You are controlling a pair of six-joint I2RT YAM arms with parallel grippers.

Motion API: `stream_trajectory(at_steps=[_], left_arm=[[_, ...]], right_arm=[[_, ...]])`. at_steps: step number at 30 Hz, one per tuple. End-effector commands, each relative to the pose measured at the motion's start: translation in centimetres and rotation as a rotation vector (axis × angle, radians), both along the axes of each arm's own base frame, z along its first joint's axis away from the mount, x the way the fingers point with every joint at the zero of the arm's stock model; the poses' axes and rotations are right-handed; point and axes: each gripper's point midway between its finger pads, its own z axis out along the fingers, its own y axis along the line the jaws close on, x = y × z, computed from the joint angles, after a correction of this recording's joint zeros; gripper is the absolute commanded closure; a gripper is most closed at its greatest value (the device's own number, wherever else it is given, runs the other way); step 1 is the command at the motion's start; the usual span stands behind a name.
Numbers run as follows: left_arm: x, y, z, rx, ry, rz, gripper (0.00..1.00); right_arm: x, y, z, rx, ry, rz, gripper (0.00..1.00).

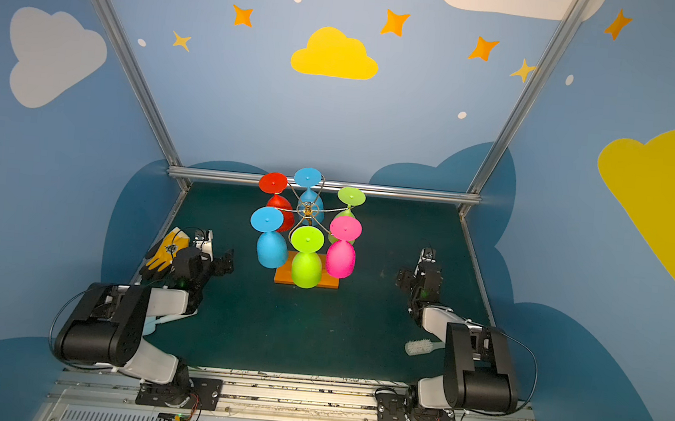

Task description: Take the wine glass off the wine glass rack

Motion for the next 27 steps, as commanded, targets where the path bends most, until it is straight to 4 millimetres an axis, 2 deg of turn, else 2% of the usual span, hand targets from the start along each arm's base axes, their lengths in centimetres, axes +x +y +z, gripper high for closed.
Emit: stream_trajectory(at_steps=[1,4,6,7,10,11,14,18,24,27], left_arm=[[0.1,-0.3,1.2,-0.01,-0.045,-0.016,0.01],[0.0,-0.5,4.3,0.027,-0.015,-0.004,0.01],[-1.1,1.0,6.7,0.022,-0.015,0.112,0.01],[-1.6,1.6,7.6,0.015,-0.031,0.156,0.01],[-3.5,3.1,10.2,-0.094,-0.144,0.29,0.01],[-4.1,3.0,11.3,-0.167,-0.206,0.307,0.01],[-5.6,2.9,13.9,-0.354,-0.347,0.332,0.01],[-7.1,1.1,17.6,-0.376,-0.378,0.208,0.01],[-8.7,0.3,21.8,-0.313,-0.334,0.148,0.01],[-9.4,-0.9,23.5,-0.262,-0.324,0.066,0.01]], right_arm=[[0.8,-0.1,0.9,0.004,-0.024,-0.006,0.12],[1.0,0.4,3.1,-0.051,-0.007,0.042,0.11],[0.5,-0.4,6.2,-0.006,0.026,-0.087,0.11],[0.3,-0.6,7.6,0.042,0.012,-0.12,0.1],[-0.1,0.8,11.9,0.248,-0.093,-0.092,0.03],[-0.7,0.7,12.6,0.342,-0.112,-0.133,0.03],[-1.5,3.0,14.6,0.506,-0.166,0.021,0.03],[-3.3,4.6,17.5,0.661,-0.233,0.108,0.14],[-6.4,6.7,22.2,0.778,-0.307,0.233,0.41],[-7.3,8.3,24.2,0.846,-0.263,0.303,0.41]])
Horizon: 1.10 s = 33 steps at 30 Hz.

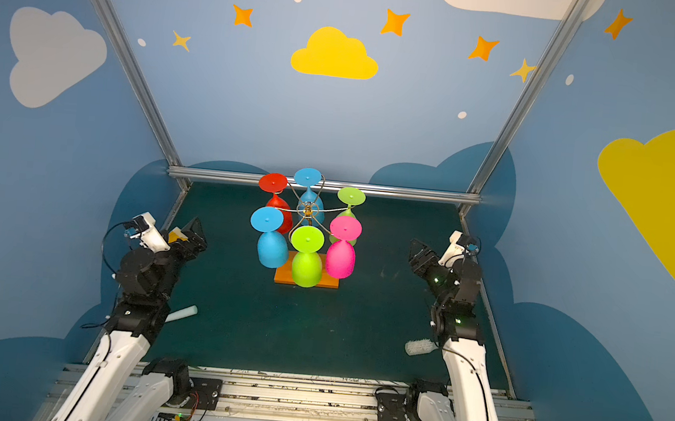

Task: Take the wine glass off the wine glass rack
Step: 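Reach the right gripper to the magenta glass's foot while the left arm rises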

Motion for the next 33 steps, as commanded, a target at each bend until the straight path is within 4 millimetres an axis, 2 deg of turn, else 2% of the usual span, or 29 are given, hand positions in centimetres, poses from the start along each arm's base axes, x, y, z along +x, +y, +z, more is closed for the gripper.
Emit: stream_trajectory(at_steps=[1,6,9,12,16,23,33], left_arm=[[-0.9,-1.3,-0.5,0.076,0.081,-0.085,0.01],[-0.7,-1.6,-1.0,0.051,0.068,-0.106,0.01],[-0.8,-2.2,-0.9,0.029,0.068,-0.142,0.01],[-1.1,-1.9,-0.7,0.02,0.053,-0.132,0.01],[-1.2,-1.5,-0.5,-0.002,0.031,-0.124,0.01],[-1.4,-1.3,-0.6,-0.018,0.03,-0.125,0.01],[-1.8,-1.2,-0.7,-0.021,0.021,-0.113,0.01]], right_arm=[[-1.1,2.7,2.6,0.098,0.024,0.159,0.41],[-1.9,6.9,5.2,0.189,0.069,0.428,0.42],[-2.0,8.4,6.4,0.232,0.098,0.503,0.43],[-2.4,10.1,7.2,0.238,0.107,0.566,0.43],[-2.6,12.0,7.3,0.237,0.133,0.618,0.43],[-2.5,14.1,7.0,0.239,0.167,0.67,0.47],[-1.9,15.7,6.7,0.268,0.195,0.713,0.54]])
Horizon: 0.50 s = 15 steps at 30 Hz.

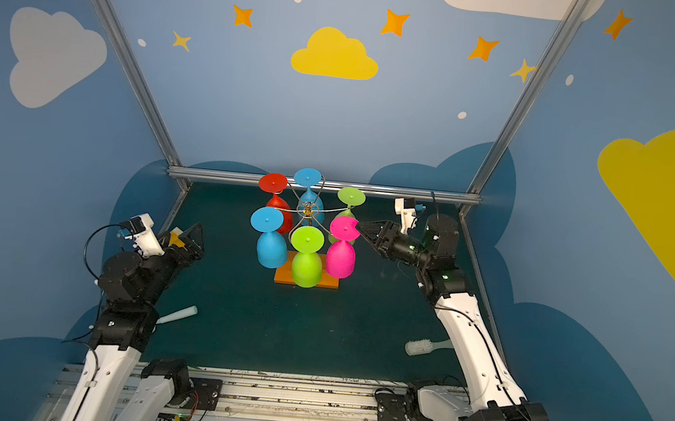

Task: Take the wine glass off the wine glass rack
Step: 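Reach the right gripper to the magenta glass's foot while the left arm rises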

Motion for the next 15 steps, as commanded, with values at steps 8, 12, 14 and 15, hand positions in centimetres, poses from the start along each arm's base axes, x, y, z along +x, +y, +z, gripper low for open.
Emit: stream_trajectory(at_steps=[8,12,14,15], left_arm=[[-0.5,0.32,0.31,-0.007,-0.027,0.017,0.01],[-0.74,0.42,0.53,-0.008,-0.037,0.023,0.01],[-0.85,0.46,0.6,-0.009,-0.042,0.026,0.01],[-0.91,0.5,0.59,-0.009,-0.043,0.027,0.01]], right_arm=[[-0.18,1.29,1.97,0.03,-0.026,0.051,0.78],[-0.2,1.28,2.16,0.035,-0.013,0.049,0.88],[-0.27,1.29,2.28,0.039,-0.008,0.051,0.92],[-0.3,1.3,2.31,0.042,-0.005,0.052,0.93]])
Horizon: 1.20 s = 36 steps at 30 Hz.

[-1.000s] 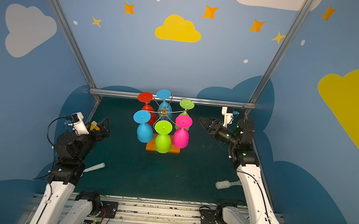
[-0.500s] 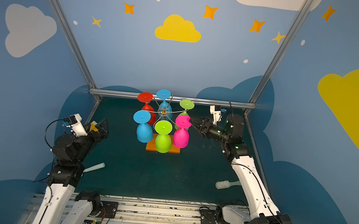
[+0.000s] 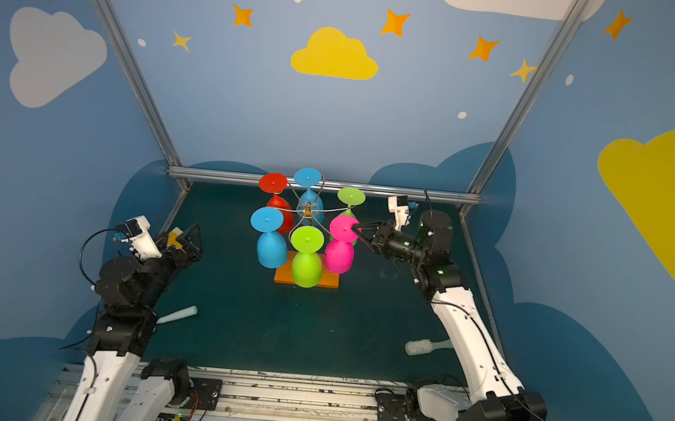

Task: Take the wine glass off the wine glass rack
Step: 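Reach the right gripper to the magenta glass's foot while the left arm rises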

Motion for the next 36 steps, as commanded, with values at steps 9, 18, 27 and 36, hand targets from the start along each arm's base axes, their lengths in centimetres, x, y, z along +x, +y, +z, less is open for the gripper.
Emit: stream_trajectory(at_steps=[9,18,27,36], left_arm=[[-0.4,0.5,0.0,-0.011,-0.022,0.024,0.01],[-0.7,0.5,0.2,-0.014,-0.029,0.023,0.01],[-0.9,0.6,0.3,-0.013,-0.039,0.03,0.01],[-0.9,0.6,0.2,-0.018,-0.037,0.028,0.01]], right_arm=[[-0.2,0.5,2.2,0.06,-0.002,0.029,1.0],[0.0,0.4,3.5,0.111,-0.013,0.021,1.0],[-0.1,0.0,3.5,0.106,-0.013,-0.001,1.0],[-1.7,-0.1,3.0,0.079,-0.011,0.011,1.0]])
